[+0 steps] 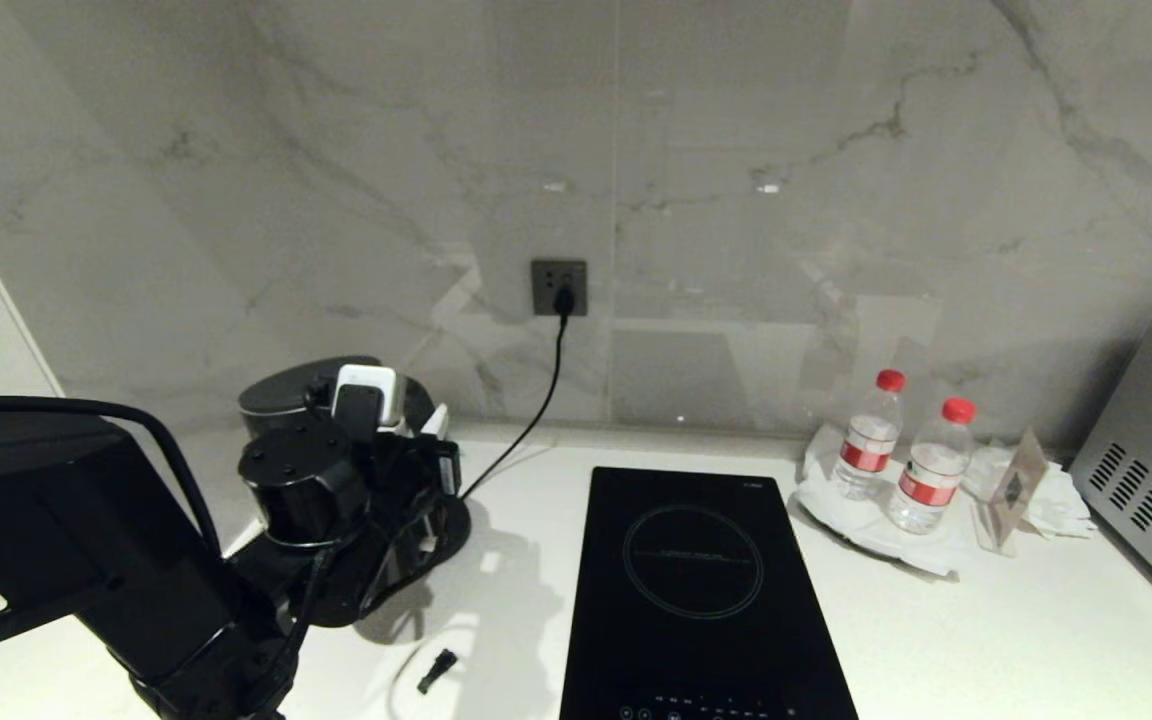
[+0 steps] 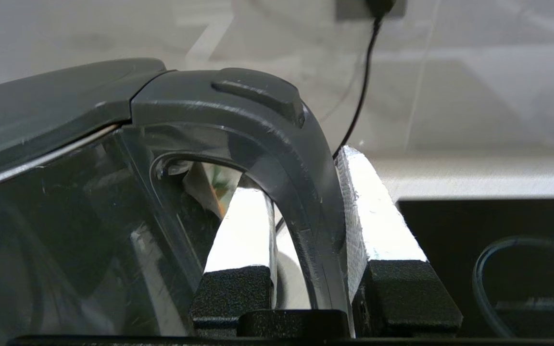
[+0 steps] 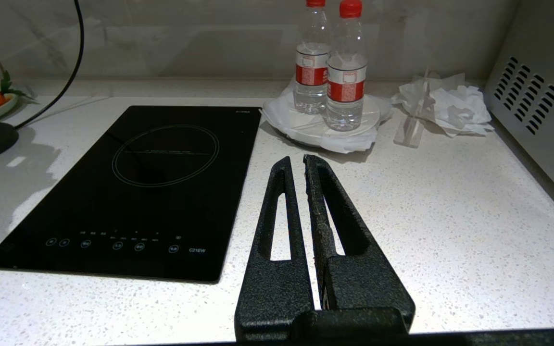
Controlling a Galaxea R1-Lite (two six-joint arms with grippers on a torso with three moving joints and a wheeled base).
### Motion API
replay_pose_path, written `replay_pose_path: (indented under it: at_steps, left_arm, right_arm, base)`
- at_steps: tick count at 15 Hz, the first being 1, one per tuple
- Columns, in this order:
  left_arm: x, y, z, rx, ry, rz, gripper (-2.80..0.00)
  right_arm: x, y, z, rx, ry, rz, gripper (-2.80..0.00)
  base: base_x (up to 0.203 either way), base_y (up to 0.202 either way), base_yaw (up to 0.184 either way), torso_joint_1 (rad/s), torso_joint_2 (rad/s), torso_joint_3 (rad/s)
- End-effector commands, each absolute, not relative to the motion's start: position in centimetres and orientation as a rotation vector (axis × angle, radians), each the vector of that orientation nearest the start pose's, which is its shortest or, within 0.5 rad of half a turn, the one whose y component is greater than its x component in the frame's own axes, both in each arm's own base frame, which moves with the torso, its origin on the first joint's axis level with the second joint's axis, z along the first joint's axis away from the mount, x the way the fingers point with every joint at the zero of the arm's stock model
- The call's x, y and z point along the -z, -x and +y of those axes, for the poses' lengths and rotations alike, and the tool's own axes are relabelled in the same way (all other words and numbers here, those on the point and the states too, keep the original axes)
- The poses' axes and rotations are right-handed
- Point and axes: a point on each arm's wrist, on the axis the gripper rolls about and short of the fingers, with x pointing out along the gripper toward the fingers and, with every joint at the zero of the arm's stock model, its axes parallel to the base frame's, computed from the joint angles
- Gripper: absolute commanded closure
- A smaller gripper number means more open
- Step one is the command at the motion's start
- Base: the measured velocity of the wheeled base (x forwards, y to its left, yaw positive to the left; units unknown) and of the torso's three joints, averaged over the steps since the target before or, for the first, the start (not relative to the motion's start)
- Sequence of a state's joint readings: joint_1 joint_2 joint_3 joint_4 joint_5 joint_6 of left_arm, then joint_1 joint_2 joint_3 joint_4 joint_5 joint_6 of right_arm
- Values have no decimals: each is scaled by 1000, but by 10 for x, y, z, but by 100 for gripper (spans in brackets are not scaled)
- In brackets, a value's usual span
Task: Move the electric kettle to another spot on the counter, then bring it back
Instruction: Place it on the power base
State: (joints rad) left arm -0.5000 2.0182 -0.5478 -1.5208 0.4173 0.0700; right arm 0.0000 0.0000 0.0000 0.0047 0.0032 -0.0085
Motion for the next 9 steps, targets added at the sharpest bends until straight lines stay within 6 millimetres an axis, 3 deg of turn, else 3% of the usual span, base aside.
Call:
replay_pose_path:
  at_steps: [1, 9]
  left_arm:
    - [-108, -298, -158, 90, -37, -72, 0]
    - [-91, -346, -184, 56, -41, -62, 0]
  right_arm:
    - [-75, 23, 0, -3, 9, 5, 0]
    - [-75, 23, 0, -3, 9, 5, 0]
  base:
    - [0, 0, 0, 0, 0, 0]
    - [0, 0, 0, 0, 0, 0]
